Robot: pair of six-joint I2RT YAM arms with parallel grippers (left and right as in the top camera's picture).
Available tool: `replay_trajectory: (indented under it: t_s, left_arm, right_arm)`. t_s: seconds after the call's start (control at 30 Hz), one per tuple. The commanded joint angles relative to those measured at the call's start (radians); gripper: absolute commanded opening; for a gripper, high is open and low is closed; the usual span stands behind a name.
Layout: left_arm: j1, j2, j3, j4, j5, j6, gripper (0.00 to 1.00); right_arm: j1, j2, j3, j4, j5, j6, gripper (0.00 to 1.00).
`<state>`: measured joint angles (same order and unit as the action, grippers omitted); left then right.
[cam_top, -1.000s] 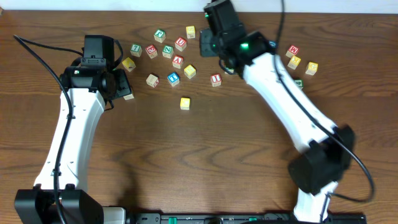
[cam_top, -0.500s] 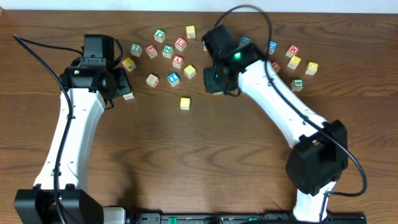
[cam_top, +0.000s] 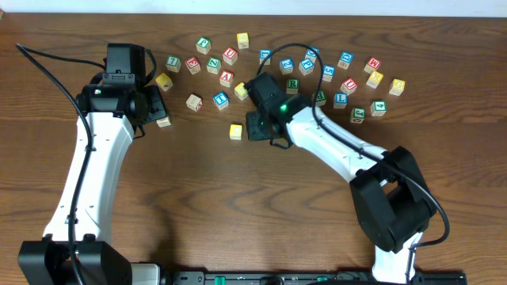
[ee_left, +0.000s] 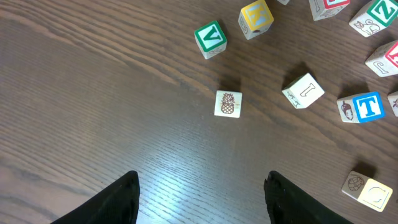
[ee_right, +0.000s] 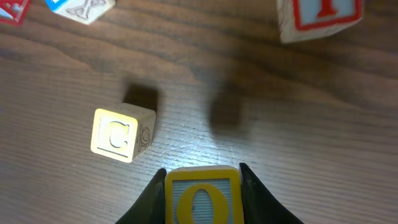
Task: Spell out CORL
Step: 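Carry the O block beside the C block and lower it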
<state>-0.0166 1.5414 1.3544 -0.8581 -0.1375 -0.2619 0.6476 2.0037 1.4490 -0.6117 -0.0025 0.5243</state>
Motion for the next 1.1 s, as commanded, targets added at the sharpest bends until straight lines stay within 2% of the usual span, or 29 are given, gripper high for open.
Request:
replay_trajectory:
  t_s: [0.0,0.3,0.8,0.93,1.07]
  left_arm:
    - [0.003,0.008,0.003,0.0,-0.013,-0.006,0.63]
    - [0.003,0.008,0.003,0.0,-0.013,-0.032,0.64]
    - [0.003,0.008,0.003,-0.001,-0.013,-0.032,0.64]
    - [0.003,0.008,0.003,-0.001,-0.013,-0.032,0.64]
    - [0.003,0.008,0.003,-0.001,-0.013,-0.032,0.63]
  right_arm:
    - [0.026,0.011,-0.023,0.026,0.059,0.054,0.19]
    - [0.073,0.038,-0.051,0.086,0.209,0.135,0.22]
    - [0.083,0.123,-0.05,0.215,0.209,0.182,0.24]
    - [0.089,0.123,-0.05,0.211,0.204,0.181,0.35]
    - [0.089,0.117,-0.049,0.199,0.18,0.177,0.39]
